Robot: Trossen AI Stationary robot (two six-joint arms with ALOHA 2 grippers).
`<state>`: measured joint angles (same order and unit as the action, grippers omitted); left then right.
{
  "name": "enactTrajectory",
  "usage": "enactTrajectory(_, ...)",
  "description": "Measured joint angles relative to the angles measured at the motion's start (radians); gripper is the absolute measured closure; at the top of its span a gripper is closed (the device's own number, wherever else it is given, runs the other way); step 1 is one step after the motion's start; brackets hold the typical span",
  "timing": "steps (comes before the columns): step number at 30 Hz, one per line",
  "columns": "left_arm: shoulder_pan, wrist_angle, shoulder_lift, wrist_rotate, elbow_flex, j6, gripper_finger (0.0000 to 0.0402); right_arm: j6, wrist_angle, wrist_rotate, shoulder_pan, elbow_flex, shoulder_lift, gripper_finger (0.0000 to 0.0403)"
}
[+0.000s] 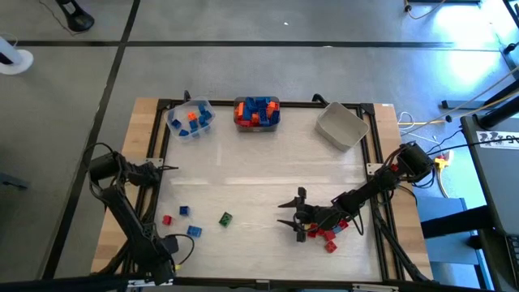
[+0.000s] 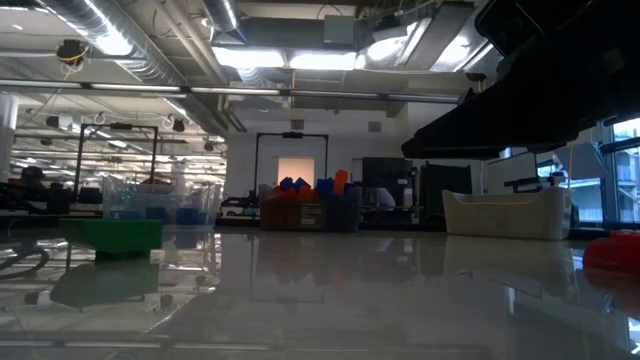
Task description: Sort blocks by size
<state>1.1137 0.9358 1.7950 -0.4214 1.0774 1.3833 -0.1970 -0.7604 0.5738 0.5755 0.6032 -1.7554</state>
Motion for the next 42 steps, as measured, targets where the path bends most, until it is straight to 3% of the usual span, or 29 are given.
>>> enactTrajectory(11,-0.027,-0.007,-0.004,0.048,-0.021,-0.009,0.0192,0.000,0.000,0.001,0.000,0.000,0.000,0.0173)
enactTrajectory(23,-0.188,-0.003,-0.003,0.144,-0.022,-0.175,0.0192,0.000,0.000,0.002,0.000,0.000,0.000,0.0173)
enactTrajectory(35,-0.413,-0.010,-0.007,0.323,-0.017,-0.376,0.0192,0.000,0.000,0.002,0.000,0.000,0.000,0.0173)
enactTrajectory(39,-0.442,0.022,-0.011,0.349,0.019,-0.401,0.0192,0.000,0.000,0.002,0.000,0.000,0.000,0.0173)
enactTrajectory(42,-0.430,0.051,-0.030,0.424,0.062,-0.381,0.0192,0.000,0.002,0.002,0.000,0.000,0.000,0.0173)
